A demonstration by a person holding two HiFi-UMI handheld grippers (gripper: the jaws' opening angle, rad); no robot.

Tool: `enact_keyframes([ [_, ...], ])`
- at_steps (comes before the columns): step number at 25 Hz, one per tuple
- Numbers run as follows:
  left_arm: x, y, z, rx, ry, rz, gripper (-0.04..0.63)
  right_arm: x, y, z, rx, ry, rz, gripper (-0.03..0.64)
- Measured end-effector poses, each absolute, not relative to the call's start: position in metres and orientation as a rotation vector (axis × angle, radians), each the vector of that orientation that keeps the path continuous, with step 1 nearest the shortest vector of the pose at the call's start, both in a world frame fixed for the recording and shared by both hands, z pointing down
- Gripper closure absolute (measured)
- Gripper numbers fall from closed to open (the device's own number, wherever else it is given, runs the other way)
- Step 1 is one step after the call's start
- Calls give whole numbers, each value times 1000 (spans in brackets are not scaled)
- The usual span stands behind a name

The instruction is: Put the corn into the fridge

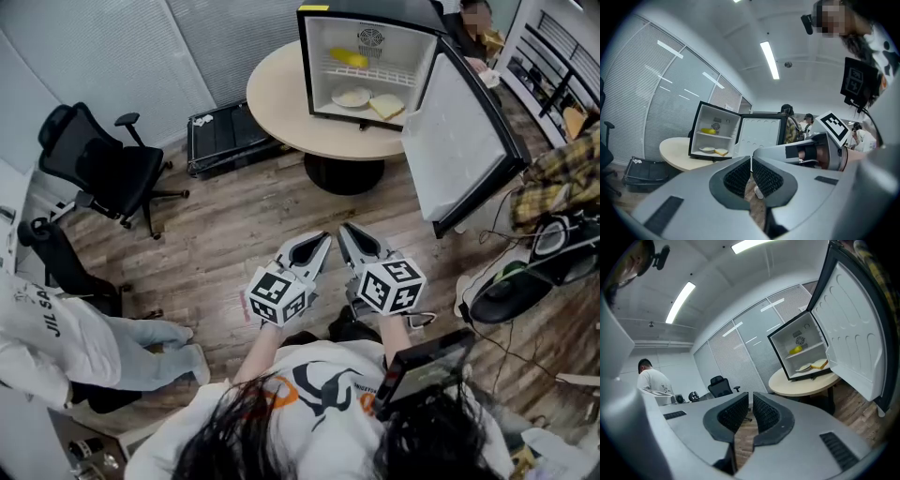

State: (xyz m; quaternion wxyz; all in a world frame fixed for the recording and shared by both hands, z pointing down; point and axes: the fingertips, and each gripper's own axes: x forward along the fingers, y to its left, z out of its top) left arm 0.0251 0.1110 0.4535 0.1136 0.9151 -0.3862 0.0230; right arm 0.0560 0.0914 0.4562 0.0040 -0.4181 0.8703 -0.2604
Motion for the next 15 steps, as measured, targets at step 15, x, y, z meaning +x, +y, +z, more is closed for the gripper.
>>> enact_keyframes([
  [15,17,129,453,2699,-1104,68,586,53,110,460,-1351,2694,-840,575],
])
